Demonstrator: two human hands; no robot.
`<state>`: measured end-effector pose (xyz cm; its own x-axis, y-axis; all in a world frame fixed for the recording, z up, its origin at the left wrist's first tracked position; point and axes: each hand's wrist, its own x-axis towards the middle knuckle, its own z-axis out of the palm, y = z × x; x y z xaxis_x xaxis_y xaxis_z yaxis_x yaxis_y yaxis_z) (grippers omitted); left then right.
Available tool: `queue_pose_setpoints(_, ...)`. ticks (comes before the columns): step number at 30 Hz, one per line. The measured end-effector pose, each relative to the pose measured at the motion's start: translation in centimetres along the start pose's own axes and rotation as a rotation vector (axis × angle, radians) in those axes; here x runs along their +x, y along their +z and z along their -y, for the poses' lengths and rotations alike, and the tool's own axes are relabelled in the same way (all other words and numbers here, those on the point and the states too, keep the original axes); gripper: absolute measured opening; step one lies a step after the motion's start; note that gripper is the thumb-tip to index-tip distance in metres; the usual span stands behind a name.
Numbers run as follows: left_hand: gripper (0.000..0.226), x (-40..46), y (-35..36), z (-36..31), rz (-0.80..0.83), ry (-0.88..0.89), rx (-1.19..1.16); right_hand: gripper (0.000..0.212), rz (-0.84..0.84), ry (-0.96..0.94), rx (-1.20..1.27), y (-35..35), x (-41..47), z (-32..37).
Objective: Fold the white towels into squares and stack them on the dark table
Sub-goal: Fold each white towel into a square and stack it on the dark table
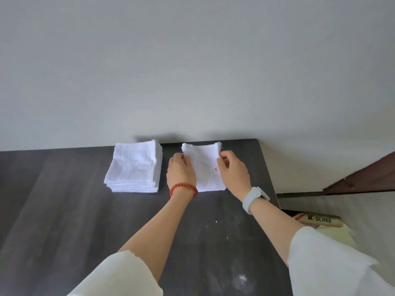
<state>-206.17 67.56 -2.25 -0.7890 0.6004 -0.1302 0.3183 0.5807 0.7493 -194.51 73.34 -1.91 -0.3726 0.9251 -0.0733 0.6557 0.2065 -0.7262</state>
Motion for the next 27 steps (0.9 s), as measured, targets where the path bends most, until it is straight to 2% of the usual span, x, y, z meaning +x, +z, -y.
queue_pose_setpoints(8,0.024,2.5,1.8,2.1,0.032,-0.032,0.166,0.023,0.042,0.053,-0.113,2.0,2.3,-2.6)
queue_pose_setpoints(11,0.029,2.5,2.0,2.6,0.04,0.026,0.237,0.031,-0.046,0.051,-0.207,2.4,2.0,-2.8)
queue_pose_setpoints(12,0.034,2.4,2.1,2.9,0.017,0.086,0.268,0.036,-0.127,-0.023,-0.266,2.5,1.9,-2.8)
queue_pose_setpoints(14,0.043,2.3,2.4,3.7,-0.045,0.324,0.352,0.044,-0.253,-0.268,-0.433,2.8,1.9,-3.1)
queue_pose_setpoints(15,0.044,2.4,2.6,4.1,-0.063,0.435,0.404,0.045,-0.246,-0.373,-0.523,3.0,2.0,-3.1)
queue_pose_setpoints(17,0.045,2.7,2.7,4.6,-0.015,0.561,0.525,0.044,-0.147,-0.479,-0.706,3.4,2.5,-3.0)
queue_pose_setpoints(19,0.057,2.5,2.5,4.5,0.148,0.507,0.596,0.05,-0.012,-0.41,-0.801,3.7,2.8,-3.1)
queue_pose_setpoints(21,0.057,2.7,3.0,5.1,0.289,0.418,0.614,0.054,0.095,-0.33,-0.832,3.9,3.0,-3.5)
queue_pose_setpoints(24,0.057,2.8,3.0,5.0,0.368,0.355,0.626,0.053,0.181,-0.317,-0.864,3.9,3.3,-3.4)
queue_pose_setpoints(27,0.056,2.8,2.3,3.9,0.4,0.343,0.621,0.051,0.269,-0.334,-0.79,3.3,3.4,-3.0)
